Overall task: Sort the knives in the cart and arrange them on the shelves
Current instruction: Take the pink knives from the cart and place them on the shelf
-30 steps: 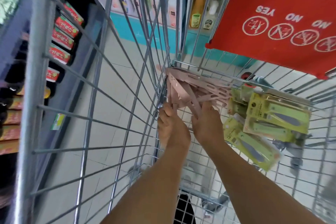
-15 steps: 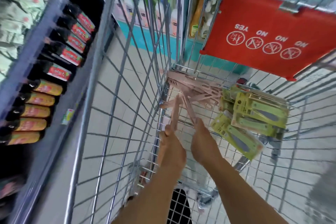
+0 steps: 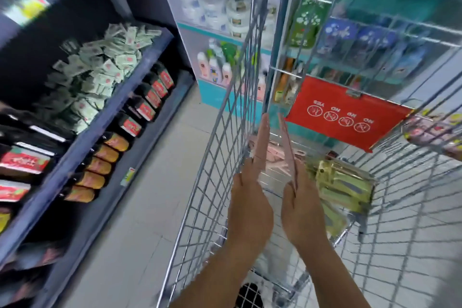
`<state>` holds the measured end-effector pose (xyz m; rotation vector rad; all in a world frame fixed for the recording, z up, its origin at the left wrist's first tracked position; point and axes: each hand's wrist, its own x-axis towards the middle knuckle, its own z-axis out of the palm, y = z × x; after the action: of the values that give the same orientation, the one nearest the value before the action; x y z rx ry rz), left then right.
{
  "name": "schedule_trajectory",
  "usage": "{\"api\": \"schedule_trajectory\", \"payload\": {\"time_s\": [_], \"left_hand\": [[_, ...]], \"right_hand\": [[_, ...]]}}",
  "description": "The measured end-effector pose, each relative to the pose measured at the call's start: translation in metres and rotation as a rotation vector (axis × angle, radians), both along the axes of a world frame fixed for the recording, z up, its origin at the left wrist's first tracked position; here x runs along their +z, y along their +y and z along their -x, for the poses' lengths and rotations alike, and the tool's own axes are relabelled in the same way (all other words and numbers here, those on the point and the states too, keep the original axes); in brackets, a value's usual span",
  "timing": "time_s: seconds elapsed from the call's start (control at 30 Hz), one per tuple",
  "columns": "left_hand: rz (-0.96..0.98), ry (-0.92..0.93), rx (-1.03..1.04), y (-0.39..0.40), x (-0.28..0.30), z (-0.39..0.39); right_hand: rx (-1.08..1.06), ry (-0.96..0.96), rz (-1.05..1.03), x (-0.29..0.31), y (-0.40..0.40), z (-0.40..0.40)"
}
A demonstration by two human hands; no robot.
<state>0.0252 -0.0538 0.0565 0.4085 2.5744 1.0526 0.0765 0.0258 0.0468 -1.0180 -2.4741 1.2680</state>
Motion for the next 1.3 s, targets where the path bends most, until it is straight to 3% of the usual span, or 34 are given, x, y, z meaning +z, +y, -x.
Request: {"api": "schedule_trajectory", "payload": {"time_s": [0.27, 0.43, 0.9, 1.17, 1.3], "left_hand": [[-0.205, 0.273, 0.099, -0.083, 0.101, 0.035], [-0.267, 0.436, 0.209, -0.192, 0.153, 0.061], [-0.278, 0.658, 0.605, -0.508, 0.248, 0.091], [-0.2, 0.772, 0.841, -0.626, 0.283, 0.092], [-0.105, 0.727, 0.927, -0.67, 0.3, 0.107]], "right_hand": [[0.049, 0.187, -0.138, 0.1, -0.069, 0.046], [0.182, 0.301, -0.193, 0.159, -0.161, 0.077], [0.644, 0.483, -0.139, 0.254, -0.467, 0.152], [0.916, 0.536, -0.122, 0.29, -0.584, 0.183], [0.998, 0.548, -0.109, 0.309, -0.628, 0.211]]}}
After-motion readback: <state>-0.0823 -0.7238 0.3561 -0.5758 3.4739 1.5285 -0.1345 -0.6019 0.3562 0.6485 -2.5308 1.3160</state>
